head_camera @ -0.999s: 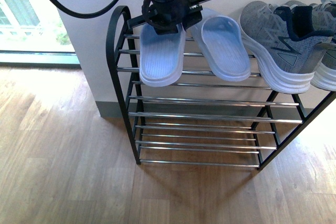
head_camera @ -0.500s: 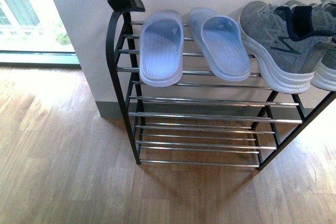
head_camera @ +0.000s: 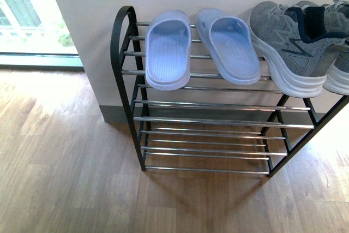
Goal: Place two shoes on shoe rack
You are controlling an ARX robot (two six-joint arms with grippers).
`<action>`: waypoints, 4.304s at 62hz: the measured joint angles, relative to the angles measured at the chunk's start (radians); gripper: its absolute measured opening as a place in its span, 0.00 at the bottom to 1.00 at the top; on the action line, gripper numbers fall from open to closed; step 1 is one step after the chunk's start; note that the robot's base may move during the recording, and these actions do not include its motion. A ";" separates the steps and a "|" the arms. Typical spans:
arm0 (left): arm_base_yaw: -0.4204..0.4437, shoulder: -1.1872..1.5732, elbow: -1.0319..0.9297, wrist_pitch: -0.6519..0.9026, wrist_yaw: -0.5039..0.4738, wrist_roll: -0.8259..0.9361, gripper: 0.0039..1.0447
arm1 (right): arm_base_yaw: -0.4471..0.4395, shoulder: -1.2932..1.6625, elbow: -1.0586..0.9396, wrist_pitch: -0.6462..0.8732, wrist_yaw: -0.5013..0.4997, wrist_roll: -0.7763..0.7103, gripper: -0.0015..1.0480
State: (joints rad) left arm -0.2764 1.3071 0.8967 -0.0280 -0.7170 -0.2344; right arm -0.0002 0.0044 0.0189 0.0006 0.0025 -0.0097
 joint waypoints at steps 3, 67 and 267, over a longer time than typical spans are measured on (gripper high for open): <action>0.011 -0.070 -0.050 0.035 0.008 0.031 0.90 | 0.000 0.000 0.000 0.000 0.000 0.000 0.91; 0.272 -0.657 -0.803 0.581 0.717 0.224 0.01 | 0.000 0.000 0.000 0.000 -0.002 0.000 0.91; 0.274 -1.291 -0.882 0.028 0.717 0.227 0.91 | 0.000 0.000 0.000 -0.001 -0.002 0.003 0.91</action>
State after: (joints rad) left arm -0.0029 0.0158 0.0143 -0.0002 -0.0002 -0.0071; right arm -0.0002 0.0040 0.0189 -0.0002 0.0002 -0.0071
